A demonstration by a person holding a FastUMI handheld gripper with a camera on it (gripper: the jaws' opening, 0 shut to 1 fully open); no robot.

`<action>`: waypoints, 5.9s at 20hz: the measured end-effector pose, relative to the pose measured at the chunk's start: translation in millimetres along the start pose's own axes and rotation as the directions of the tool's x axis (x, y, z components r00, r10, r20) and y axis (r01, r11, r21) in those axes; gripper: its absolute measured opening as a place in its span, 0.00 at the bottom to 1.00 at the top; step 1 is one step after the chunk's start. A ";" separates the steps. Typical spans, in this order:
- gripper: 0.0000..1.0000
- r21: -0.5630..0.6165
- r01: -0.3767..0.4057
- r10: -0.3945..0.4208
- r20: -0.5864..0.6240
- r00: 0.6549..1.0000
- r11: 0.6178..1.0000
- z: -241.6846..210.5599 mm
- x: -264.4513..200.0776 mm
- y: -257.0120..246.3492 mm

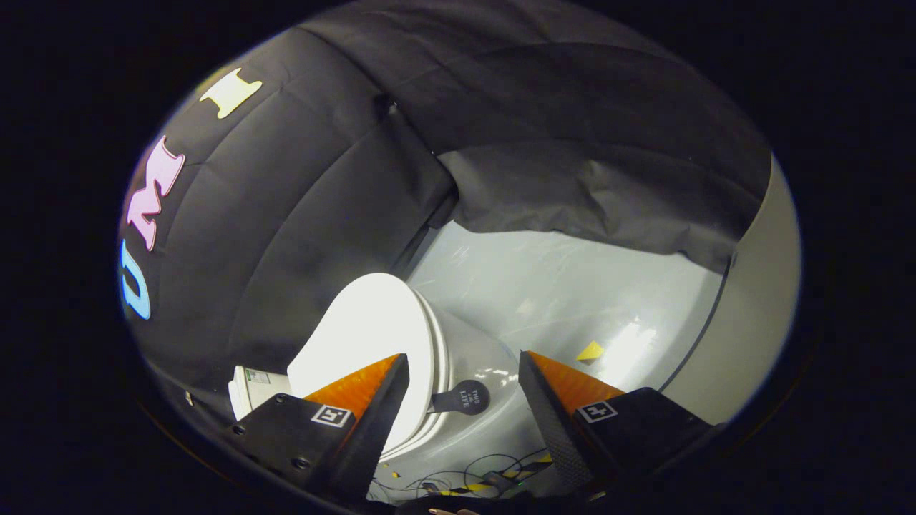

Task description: Open the toilet lid.

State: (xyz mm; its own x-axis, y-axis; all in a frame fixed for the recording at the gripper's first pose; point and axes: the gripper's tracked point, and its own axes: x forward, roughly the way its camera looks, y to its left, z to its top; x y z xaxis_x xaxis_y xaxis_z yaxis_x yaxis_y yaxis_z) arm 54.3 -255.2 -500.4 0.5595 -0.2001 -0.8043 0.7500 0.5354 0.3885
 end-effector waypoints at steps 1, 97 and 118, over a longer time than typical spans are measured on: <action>0.98 0.024 -0.010 0.010 -0.017 1.000 1.000 -7.5 7.6 -0.7; 0.05 -0.962 -0.092 0.611 0.088 0.786 0.256 -314.1 -232.3 482.7; 0.99 -0.931 -0.285 0.779 0.000 0.627 0.230 -224.9 -368.0 455.2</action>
State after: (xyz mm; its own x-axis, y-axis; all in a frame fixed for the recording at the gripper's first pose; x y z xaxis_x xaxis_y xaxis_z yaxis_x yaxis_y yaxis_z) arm 110.4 246.6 -128.6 0.9351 0.2917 -0.2010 -0.3158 0.9436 -0.0997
